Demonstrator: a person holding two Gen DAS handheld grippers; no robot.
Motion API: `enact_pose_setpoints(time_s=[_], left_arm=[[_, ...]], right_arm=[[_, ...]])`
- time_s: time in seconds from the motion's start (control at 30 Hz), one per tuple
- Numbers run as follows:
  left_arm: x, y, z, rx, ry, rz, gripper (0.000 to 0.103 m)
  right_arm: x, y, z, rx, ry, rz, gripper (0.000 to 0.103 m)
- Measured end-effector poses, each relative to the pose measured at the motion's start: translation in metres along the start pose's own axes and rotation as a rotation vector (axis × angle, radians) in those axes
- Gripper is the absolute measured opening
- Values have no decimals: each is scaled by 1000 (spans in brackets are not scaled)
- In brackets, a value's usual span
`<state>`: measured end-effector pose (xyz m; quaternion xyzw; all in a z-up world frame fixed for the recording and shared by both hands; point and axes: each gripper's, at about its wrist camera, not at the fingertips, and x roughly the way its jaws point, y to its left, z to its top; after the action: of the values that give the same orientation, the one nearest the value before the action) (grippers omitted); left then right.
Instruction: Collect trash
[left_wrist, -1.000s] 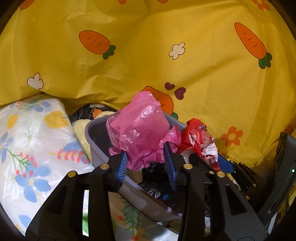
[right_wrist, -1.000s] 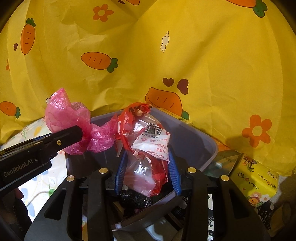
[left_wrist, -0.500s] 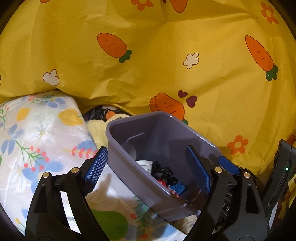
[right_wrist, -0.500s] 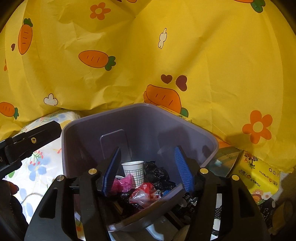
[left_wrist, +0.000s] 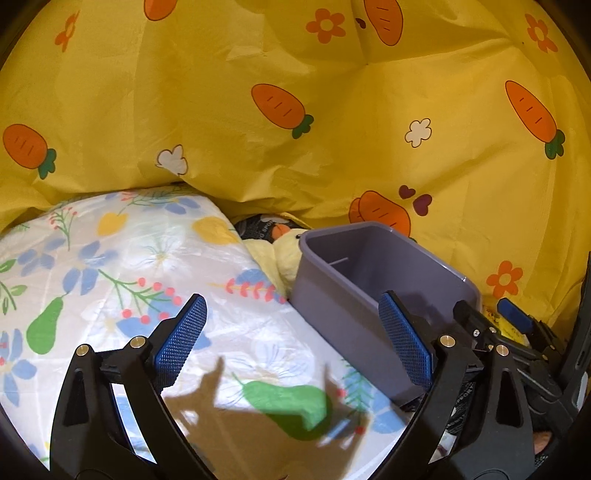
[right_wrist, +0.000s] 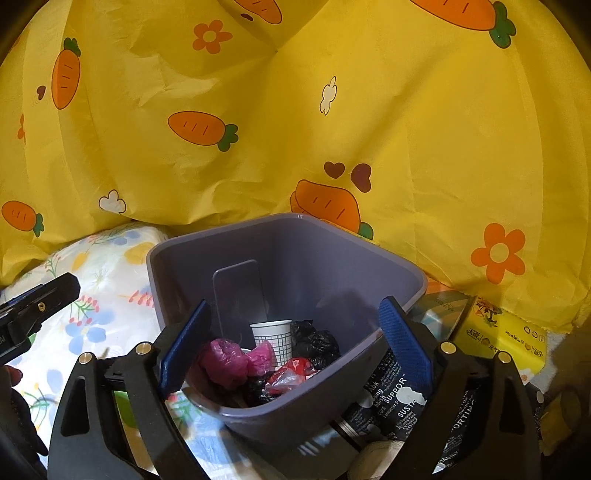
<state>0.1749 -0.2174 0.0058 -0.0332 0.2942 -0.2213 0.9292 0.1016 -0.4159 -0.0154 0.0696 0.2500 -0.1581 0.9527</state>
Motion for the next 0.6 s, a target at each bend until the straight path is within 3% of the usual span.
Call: enact_pose_setpoints(time_s=[0.1, 0.37, 0.6], left_arm=[[-20, 8, -11, 32, -21, 36, 96], [-67, 24, -41, 79, -39, 96, 97], [-111, 43, -67, 37, -78, 159, 97]], right_arm=[[-12, 10, -5, -9, -21, 5, 95], [-53, 34, -22, -20, -60, 57, 96], [-91, 54, -44, -44, -100, 78, 96]])
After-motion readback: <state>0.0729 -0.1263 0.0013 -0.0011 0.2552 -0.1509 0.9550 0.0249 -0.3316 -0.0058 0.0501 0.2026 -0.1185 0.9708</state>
